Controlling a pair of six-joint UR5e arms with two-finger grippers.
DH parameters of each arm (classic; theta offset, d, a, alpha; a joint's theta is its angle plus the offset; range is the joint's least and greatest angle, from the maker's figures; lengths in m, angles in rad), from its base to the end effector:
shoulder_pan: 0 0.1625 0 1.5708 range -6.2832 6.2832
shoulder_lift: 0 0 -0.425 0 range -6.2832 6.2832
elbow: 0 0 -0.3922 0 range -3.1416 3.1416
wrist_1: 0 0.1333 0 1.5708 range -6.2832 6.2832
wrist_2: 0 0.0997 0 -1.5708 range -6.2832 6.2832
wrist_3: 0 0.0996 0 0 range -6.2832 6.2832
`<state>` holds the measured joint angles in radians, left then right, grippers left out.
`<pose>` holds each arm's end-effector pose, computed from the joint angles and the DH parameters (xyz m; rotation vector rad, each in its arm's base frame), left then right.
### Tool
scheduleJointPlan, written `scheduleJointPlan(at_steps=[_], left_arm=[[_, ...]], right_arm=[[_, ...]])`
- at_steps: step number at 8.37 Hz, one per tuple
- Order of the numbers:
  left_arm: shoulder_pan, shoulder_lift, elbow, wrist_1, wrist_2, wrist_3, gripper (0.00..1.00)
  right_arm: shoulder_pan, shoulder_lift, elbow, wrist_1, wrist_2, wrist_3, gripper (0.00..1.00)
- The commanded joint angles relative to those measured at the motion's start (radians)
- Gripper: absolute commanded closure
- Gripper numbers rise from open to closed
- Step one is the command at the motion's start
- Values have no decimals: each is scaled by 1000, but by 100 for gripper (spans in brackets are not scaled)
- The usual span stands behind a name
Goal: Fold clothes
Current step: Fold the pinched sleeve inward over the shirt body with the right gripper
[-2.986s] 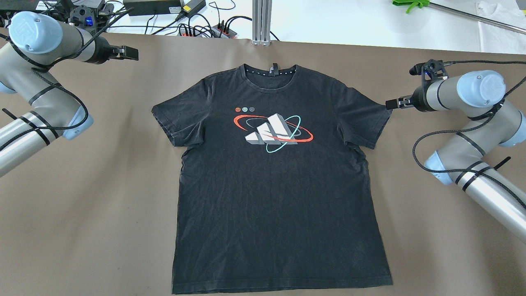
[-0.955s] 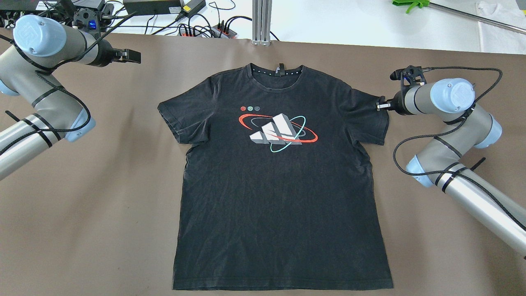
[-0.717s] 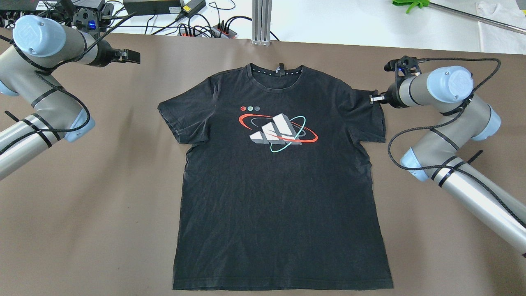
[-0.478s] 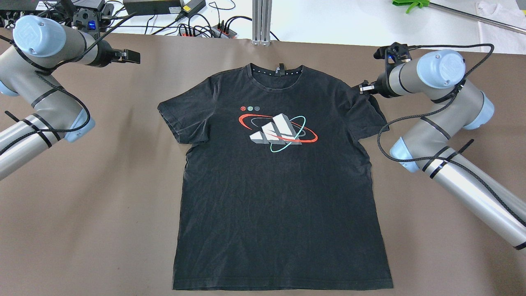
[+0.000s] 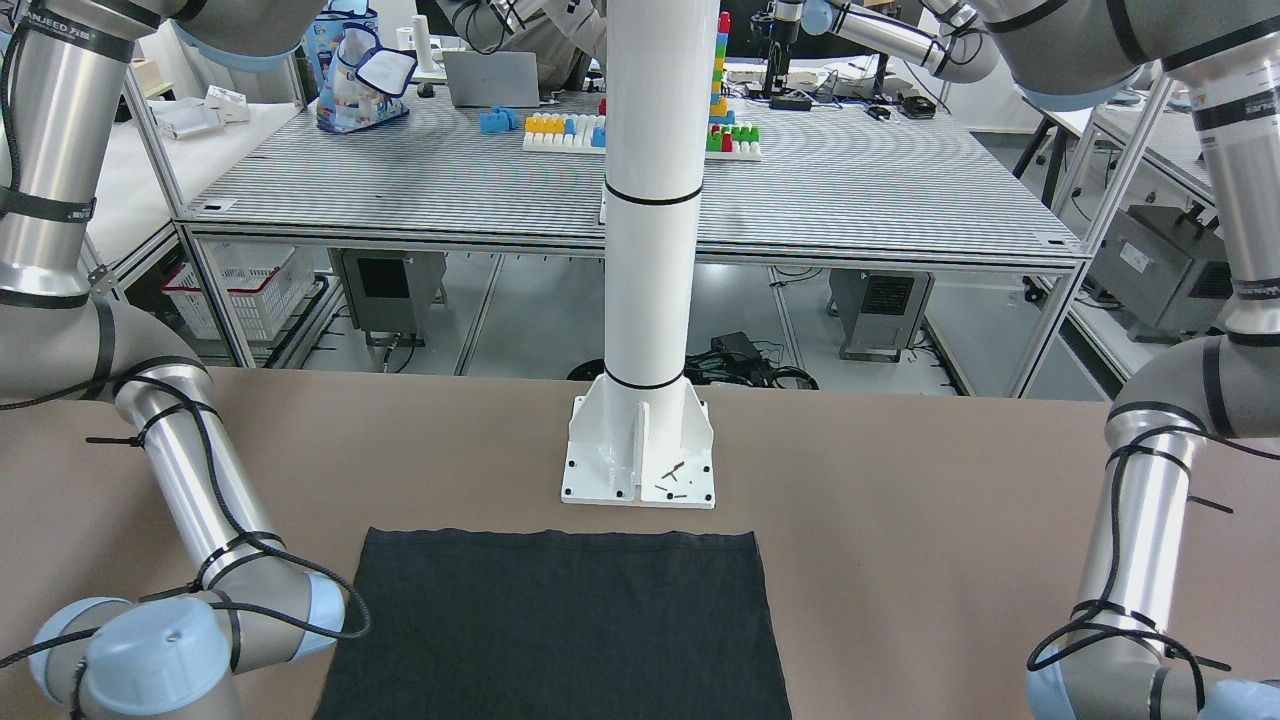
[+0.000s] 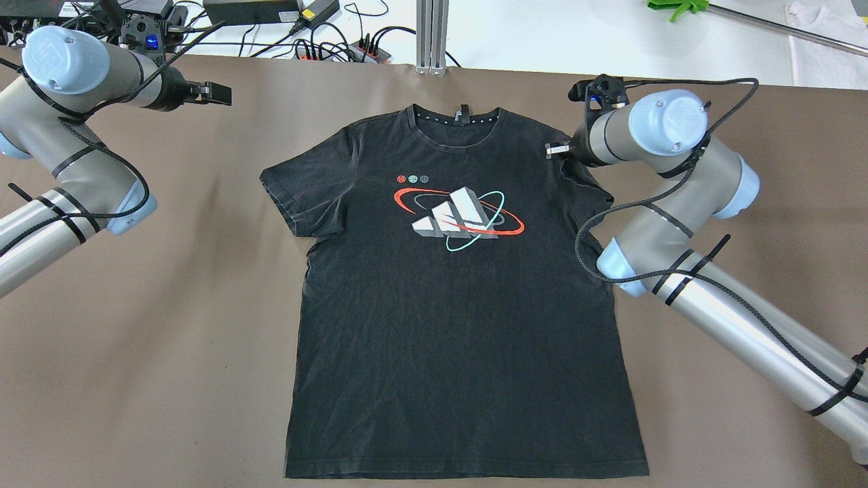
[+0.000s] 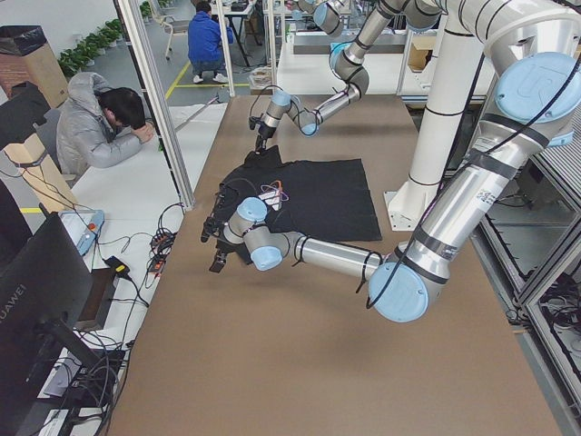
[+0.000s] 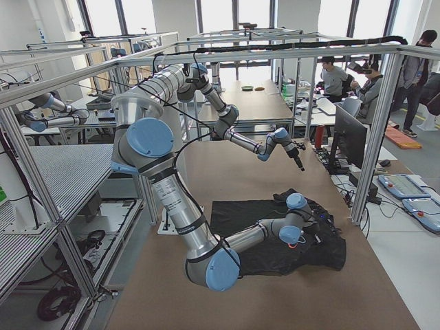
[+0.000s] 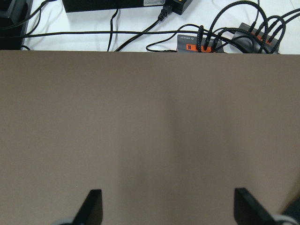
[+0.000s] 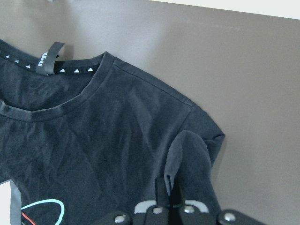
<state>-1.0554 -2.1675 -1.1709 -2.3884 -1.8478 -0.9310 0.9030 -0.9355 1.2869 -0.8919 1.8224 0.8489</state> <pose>0.2810 -0.7113 0.4033 0.5892 0.8578 -0.2371 -0.3820 -0.6596 0.3337 0.5860 -0.8702 0.0346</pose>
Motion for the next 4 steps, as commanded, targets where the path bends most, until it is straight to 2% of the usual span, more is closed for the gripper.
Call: scheduleJointPlan(at_steps=[1,4], left_arm=[[3,-2,8,0,2,1,0],[12,-8,14,0,36,-2,0]], right_arm=[[-105,27,-8,-1,-115,71,100],[-130,30,-14,1,-141,105,100]])
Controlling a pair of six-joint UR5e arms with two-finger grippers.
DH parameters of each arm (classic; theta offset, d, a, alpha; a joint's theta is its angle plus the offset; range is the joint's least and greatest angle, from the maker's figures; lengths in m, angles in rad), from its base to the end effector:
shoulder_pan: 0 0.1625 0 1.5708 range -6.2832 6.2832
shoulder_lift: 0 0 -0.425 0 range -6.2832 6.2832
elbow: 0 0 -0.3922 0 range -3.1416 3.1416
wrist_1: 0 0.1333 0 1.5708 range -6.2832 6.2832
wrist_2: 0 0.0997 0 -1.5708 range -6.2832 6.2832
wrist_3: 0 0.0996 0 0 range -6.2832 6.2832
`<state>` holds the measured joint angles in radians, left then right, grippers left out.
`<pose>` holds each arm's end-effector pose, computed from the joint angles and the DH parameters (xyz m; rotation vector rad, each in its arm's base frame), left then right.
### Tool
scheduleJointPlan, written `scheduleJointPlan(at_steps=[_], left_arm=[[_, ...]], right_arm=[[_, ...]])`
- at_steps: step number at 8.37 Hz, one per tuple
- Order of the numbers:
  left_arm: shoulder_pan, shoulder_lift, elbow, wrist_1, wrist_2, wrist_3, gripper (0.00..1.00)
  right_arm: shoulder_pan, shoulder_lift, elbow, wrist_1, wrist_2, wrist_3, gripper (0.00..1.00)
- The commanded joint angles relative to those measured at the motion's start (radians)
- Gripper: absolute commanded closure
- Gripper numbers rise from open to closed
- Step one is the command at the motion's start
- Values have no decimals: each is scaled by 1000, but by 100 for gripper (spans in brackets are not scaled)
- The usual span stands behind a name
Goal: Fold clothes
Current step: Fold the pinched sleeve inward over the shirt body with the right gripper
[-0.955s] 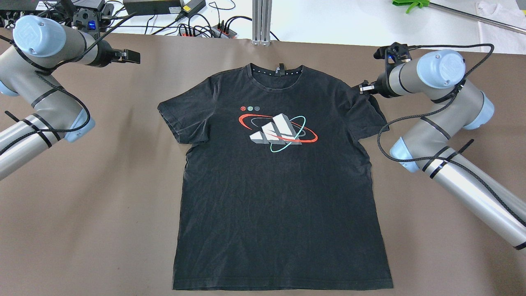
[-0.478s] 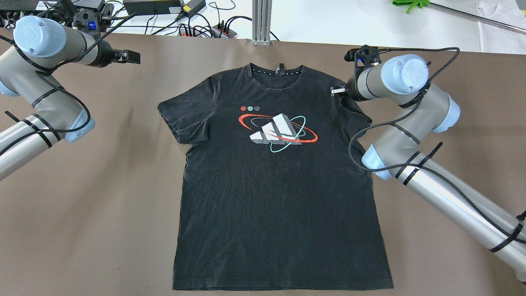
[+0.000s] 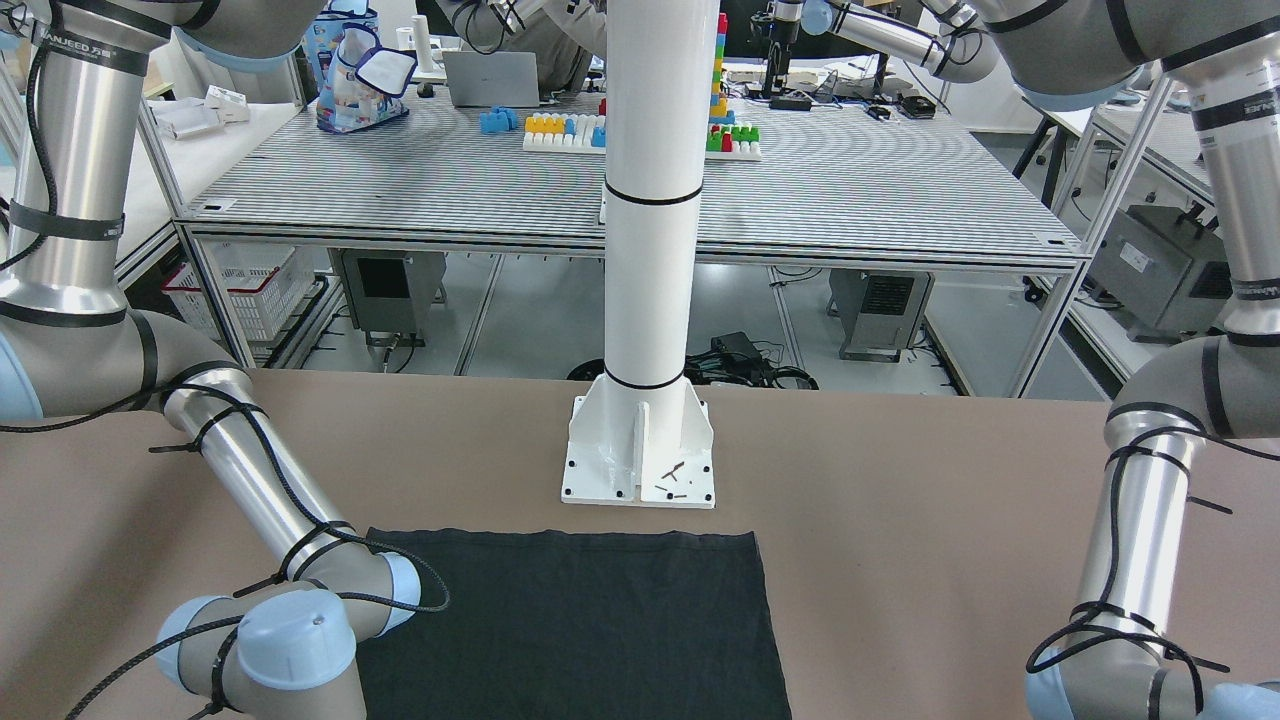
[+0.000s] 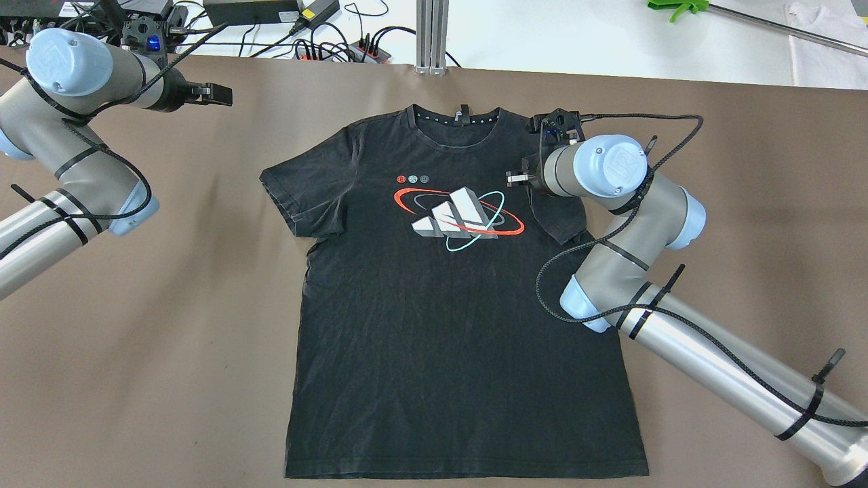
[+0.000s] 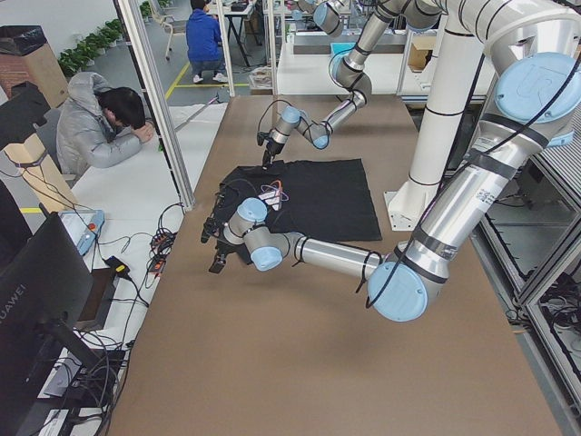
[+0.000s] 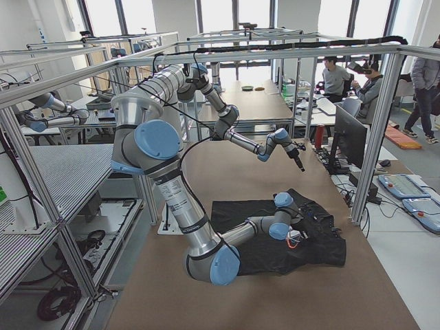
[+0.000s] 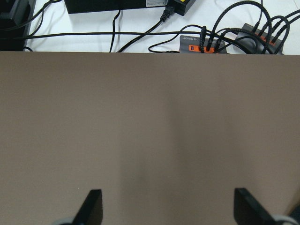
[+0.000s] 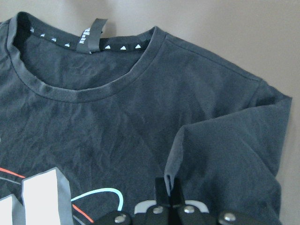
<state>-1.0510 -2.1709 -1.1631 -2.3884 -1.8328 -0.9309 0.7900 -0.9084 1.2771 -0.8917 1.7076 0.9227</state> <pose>0.2839 -0.7126 0.4050 0.5937 0.8467 -0.2417 -0.4516 -0.6259 0.3192 0.5956 -0.8687 0.0569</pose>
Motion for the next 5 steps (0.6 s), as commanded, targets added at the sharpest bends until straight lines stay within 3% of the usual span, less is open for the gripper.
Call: scheduleJointPlan(at_steps=[1,5], left_arm=[[9,-10,10,0,21,-2,0],[9,-12,11,0,20,-2,0]], right_arm=[[-17,6,-5,2,-26,33,100],[-17,114,-124,5,-33,54,100]])
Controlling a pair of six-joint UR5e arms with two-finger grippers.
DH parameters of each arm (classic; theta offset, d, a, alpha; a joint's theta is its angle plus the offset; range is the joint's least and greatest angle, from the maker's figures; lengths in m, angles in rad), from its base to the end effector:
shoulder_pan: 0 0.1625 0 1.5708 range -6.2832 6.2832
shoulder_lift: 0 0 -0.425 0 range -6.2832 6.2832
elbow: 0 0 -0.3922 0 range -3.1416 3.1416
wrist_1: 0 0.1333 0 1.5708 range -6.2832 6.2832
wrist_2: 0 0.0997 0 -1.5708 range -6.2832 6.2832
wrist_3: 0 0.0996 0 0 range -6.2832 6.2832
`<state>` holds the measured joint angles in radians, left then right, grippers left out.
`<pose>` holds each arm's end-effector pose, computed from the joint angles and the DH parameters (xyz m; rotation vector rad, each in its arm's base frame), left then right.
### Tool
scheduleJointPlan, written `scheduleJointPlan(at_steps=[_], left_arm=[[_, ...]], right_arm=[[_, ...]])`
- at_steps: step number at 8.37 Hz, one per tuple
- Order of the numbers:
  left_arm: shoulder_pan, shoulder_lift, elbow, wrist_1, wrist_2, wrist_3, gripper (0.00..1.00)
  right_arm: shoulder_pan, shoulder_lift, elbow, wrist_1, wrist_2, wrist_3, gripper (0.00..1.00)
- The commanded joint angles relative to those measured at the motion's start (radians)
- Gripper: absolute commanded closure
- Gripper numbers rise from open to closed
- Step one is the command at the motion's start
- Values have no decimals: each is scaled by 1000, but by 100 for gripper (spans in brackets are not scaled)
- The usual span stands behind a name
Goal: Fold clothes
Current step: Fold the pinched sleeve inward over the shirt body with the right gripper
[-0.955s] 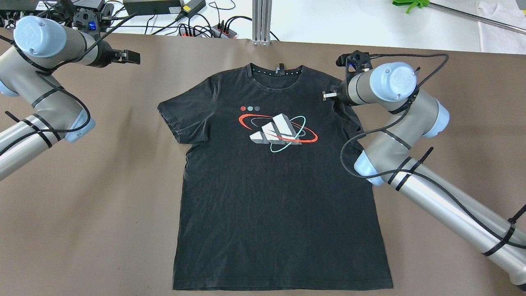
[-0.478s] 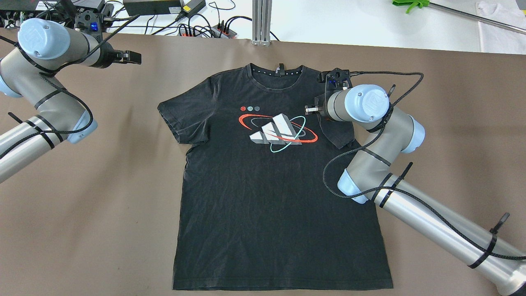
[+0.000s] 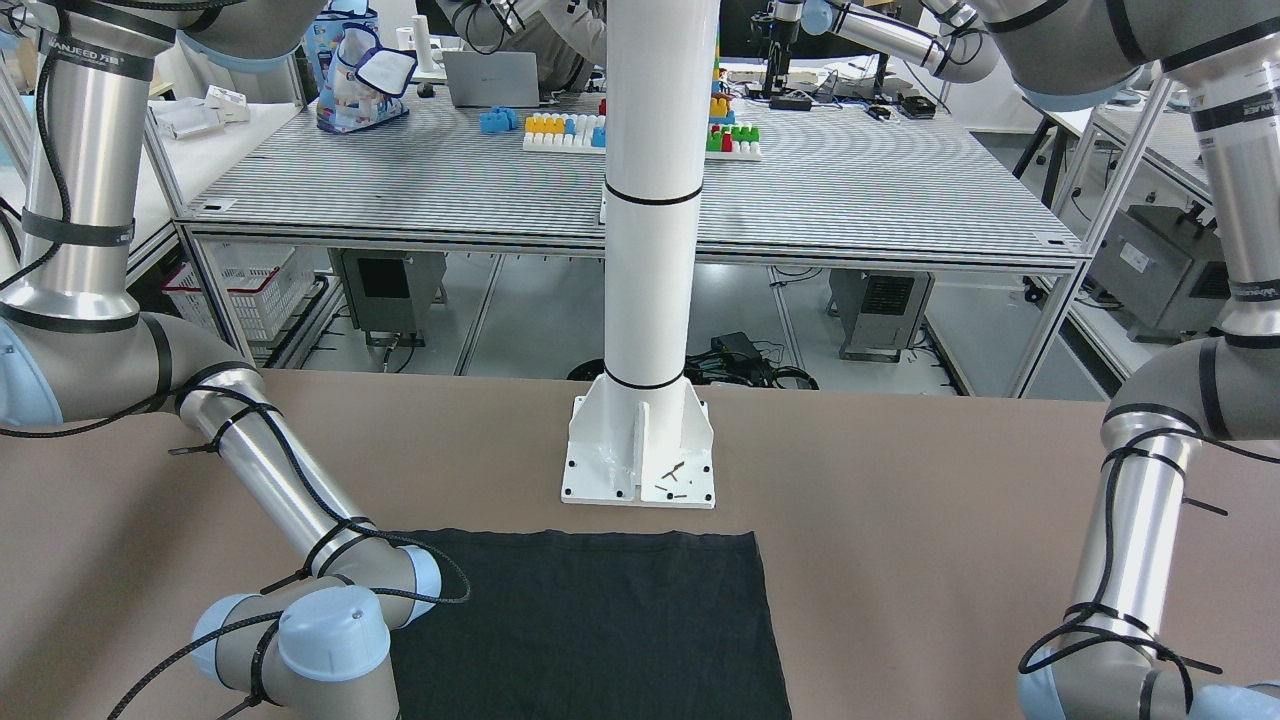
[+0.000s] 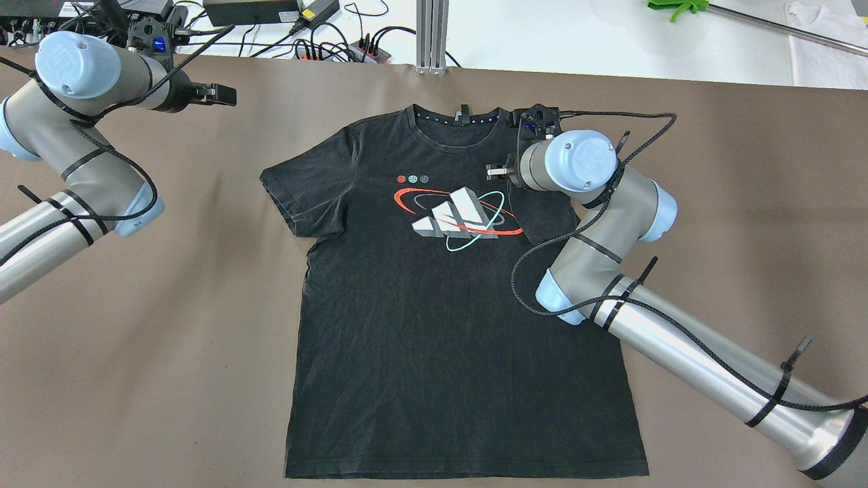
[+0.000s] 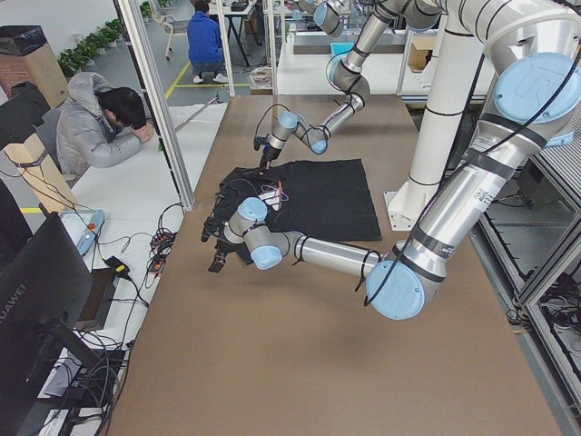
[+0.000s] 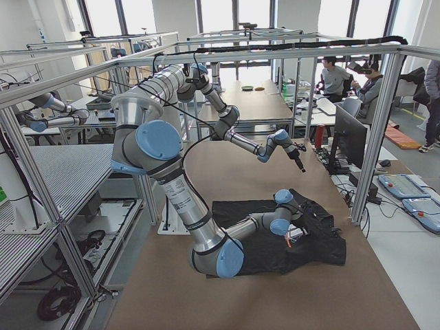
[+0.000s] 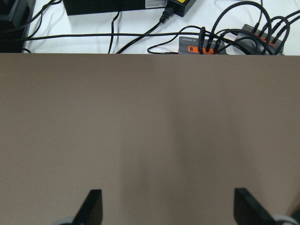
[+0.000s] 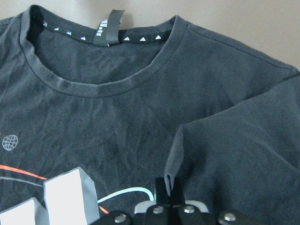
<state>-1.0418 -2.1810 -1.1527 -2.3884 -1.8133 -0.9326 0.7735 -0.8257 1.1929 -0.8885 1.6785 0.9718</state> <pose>0.2908 -0.7143 0.4030 0.6015 0.8372 -0.2449 -0.4794 -0.6395 0.2969 0.5890 -0.8733 0.1016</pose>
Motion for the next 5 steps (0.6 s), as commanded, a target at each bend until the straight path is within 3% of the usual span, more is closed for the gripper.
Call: scheduleJointPlan(at_steps=[1,3,4,5], left_arm=[[0,-3,-1,0,0,0,0],[2,-8,-1,0,0,0,0],[3,-8,-1,0,0,0,0],[3,-10,-1,0,0,0,0]], right_arm=[[0,33,-50,6,-9,5,100],[0,33,-50,6,-17,5,100],[0,33,-50,10,-17,7,90],[0,33,-49,11,-17,8,6]])
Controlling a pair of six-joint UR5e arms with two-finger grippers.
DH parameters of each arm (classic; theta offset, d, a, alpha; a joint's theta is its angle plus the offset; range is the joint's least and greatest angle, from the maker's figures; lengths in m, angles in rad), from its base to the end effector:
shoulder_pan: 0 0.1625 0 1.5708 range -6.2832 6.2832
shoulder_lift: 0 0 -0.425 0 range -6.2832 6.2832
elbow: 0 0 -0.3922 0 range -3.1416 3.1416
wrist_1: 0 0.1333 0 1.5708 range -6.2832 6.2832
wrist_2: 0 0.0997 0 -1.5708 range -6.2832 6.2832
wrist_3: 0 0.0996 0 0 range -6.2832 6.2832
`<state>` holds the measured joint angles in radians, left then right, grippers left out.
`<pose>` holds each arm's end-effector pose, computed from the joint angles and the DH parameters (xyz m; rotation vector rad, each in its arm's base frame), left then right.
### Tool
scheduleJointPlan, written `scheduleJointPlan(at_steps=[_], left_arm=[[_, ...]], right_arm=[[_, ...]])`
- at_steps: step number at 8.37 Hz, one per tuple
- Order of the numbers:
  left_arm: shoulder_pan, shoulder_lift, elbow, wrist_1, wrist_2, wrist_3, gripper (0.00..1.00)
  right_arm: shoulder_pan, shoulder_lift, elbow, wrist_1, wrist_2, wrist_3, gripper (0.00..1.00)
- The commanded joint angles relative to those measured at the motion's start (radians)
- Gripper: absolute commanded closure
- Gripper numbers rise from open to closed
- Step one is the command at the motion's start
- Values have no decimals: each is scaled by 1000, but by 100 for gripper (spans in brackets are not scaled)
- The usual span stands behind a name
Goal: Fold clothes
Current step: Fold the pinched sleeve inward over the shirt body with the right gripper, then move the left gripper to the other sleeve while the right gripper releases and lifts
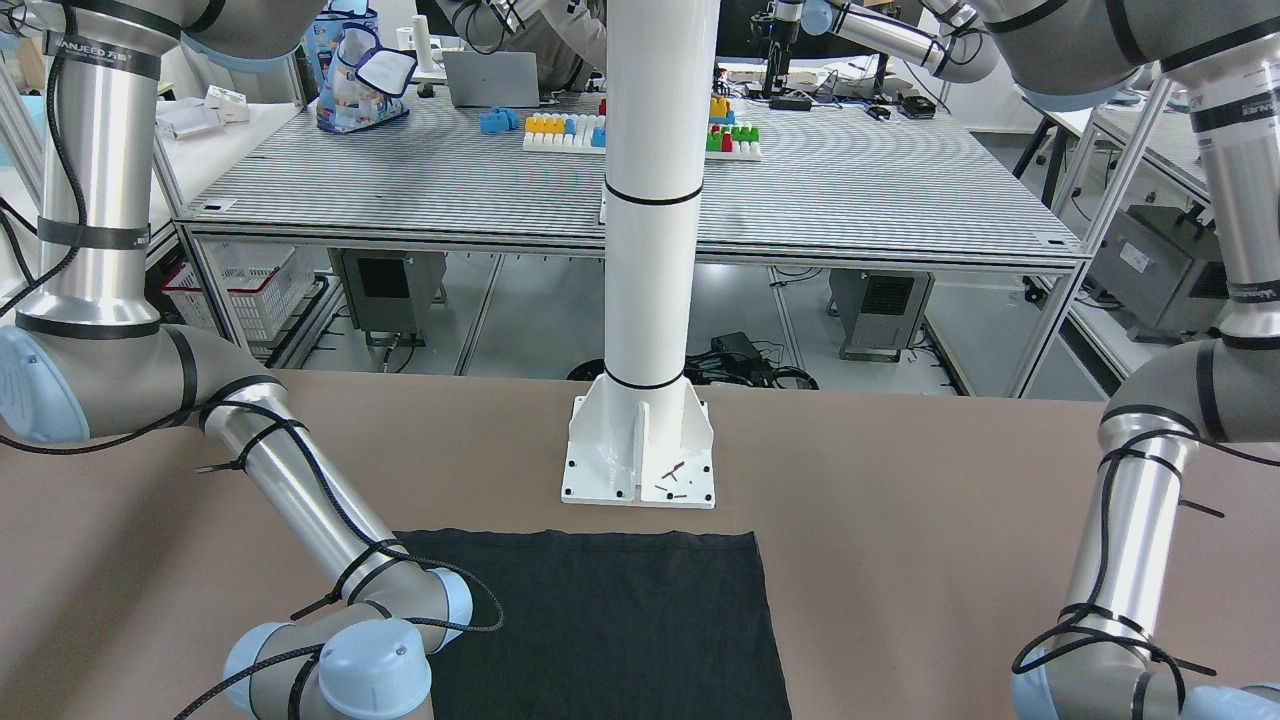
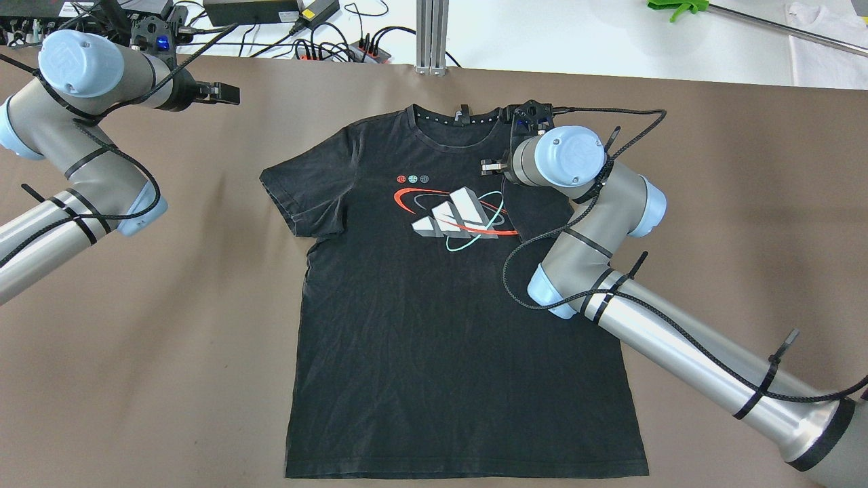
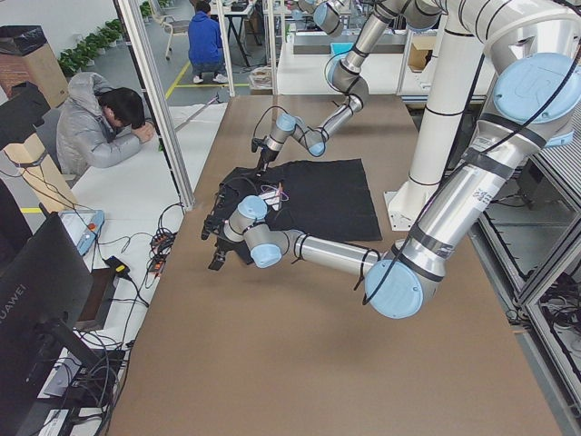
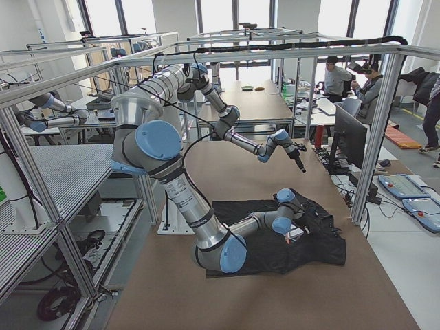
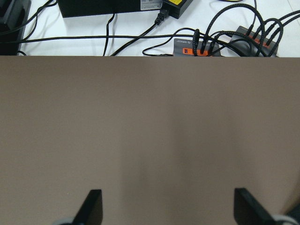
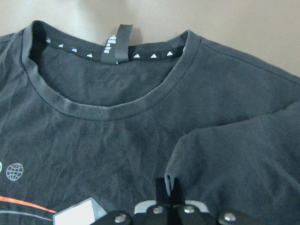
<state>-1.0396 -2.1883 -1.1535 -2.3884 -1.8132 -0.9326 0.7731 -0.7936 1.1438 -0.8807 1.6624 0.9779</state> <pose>0.2932 -0.7151 0.3970 0.6068 0.8429 -0.2415 -0.4876 -0.6493 0.2951 0.5919 -0.8593 0.1159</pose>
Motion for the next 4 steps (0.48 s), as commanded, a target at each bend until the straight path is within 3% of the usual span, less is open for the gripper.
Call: scheduleJointPlan(at_steps=[1,4], left_arm=[[3,-2,-2,0,-2,0,0],[41,1,-3,-52,-2,0,0]], right_arm=[[0,1,2,3,-1,2,6],[23,-6,26,2,42,16,6]])
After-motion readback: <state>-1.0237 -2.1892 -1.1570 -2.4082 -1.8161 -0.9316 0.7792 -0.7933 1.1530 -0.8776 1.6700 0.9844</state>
